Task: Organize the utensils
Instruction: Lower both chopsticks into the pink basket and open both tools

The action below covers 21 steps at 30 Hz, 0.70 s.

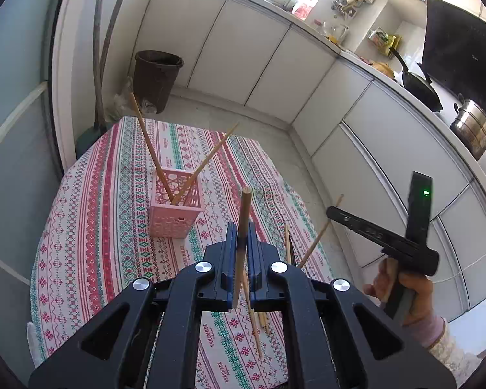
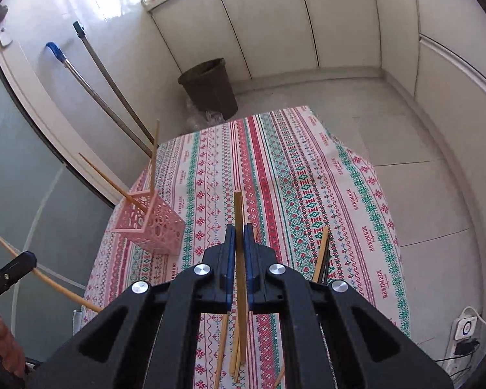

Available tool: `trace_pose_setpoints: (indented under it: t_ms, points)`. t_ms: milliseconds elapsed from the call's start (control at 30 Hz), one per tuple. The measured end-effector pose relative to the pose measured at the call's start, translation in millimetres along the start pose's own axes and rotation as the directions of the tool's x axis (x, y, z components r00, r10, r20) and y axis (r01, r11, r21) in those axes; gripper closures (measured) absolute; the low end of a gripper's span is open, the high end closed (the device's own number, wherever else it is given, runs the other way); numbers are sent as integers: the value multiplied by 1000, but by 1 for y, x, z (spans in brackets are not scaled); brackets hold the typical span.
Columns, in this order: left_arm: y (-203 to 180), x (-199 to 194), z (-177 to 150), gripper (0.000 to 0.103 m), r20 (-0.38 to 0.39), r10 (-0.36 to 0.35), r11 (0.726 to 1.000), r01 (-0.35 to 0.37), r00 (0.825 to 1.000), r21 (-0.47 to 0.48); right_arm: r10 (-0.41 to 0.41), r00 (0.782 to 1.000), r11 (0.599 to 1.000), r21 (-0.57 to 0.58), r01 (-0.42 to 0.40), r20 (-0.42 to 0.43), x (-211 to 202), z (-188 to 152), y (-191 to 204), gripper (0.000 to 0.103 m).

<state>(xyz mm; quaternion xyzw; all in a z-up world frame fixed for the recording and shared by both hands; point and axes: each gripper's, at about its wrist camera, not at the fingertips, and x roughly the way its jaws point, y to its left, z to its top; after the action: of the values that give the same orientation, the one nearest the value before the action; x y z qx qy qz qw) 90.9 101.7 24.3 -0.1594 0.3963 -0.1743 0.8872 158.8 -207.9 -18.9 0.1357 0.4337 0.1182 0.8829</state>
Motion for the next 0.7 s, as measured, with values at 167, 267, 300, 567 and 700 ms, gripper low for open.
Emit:
trace_pose_setpoints:
  t_ms: [167,267,300,567,700]
  points:
    - [-4,-14,12,97,53,16,1000,-16,998,-5,41,995,999,14,-43,86,-34,13,8,98]
    - [-6,-21,25,97,87,27,1000,-27,996,-5,76,989,996,30,-81,130,-51,25,12,98]
    - [-7,-23,30,97,102,29,1000,-28,994,-9,89,985,995,36,-95,144,-56,29,13,98]
    - [-7,-42,77,97,234,92,996,-90,968,-17,178,957,975,91,-203,229,-77,62,19,97]
    - [-4,-41,97,97,277,120,993,-114,953,-36,190,952,971,96,-218,239,-74,77,26,97]
